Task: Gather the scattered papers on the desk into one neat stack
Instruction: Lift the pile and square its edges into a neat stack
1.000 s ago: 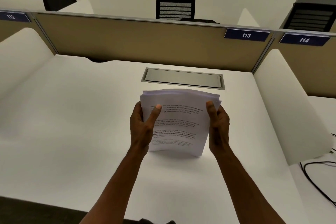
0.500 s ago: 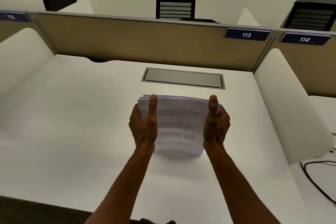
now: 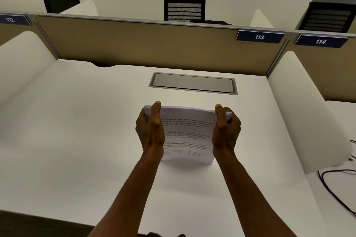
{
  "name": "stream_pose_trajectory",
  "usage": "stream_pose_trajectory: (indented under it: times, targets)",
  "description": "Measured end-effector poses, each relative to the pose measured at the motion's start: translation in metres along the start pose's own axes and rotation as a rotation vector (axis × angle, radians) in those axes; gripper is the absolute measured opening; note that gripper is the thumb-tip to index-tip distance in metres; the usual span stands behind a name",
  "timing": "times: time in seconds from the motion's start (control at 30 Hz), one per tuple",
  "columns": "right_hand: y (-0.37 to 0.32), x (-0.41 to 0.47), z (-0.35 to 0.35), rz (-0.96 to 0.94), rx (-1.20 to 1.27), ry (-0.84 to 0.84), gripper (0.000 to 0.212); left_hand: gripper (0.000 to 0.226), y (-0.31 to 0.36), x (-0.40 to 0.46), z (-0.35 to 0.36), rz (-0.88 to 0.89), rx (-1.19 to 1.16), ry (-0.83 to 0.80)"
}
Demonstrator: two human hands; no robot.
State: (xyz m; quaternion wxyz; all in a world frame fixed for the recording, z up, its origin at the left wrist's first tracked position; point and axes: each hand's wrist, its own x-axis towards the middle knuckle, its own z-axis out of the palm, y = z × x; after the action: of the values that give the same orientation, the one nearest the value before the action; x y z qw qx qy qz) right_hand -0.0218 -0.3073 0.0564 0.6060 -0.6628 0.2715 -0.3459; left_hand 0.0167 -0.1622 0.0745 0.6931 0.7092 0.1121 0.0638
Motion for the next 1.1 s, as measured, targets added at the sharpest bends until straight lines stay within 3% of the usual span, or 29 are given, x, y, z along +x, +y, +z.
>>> stream_pose_trajectory:
  times: [0.17,0.3,0.37,0.43,0.57,0.73,0.9,1.1]
  targets:
    - [0.004,0.0,-0.005,-0.03,0.028,-0.143,0.044,0.059,-0.009,0.006,-0.002,-0.013,0.044,0.006]
    - [0.021,0.001,-0.027,-0.061,0.074,-0.407,0.039,0.08,-0.025,0.011,-0.015,0.069,-0.043,-0.216]
    - [0.034,-0.002,-0.035,0.019,0.106,-0.461,0.042,0.071,-0.039,0.011,-0.023,0.073,-0.071,-0.323]
    - [0.045,-0.007,-0.035,0.096,0.072,-0.44,0.038,0.056,-0.059,0.009,-0.029,0.035,-0.051,-0.362]
    - [0.052,-0.014,-0.028,0.15,0.052,-0.413,0.021,0.051,-0.083,0.004,-0.028,-0.017,-0.01,-0.306]
    - [0.051,-0.009,-0.026,0.128,0.087,-0.423,0.022,0.048,-0.079,0.009,-0.029,0.054,-0.018,-0.271]
    - [0.07,-0.015,-0.024,0.148,0.037,-0.468,0.026,0.059,-0.095,0.011,-0.032,-0.021,0.05,-0.313]
    - [0.084,-0.016,-0.024,0.17,0.008,-0.468,0.03,0.047,-0.11,0.002,-0.034,0.007,0.06,-0.277]
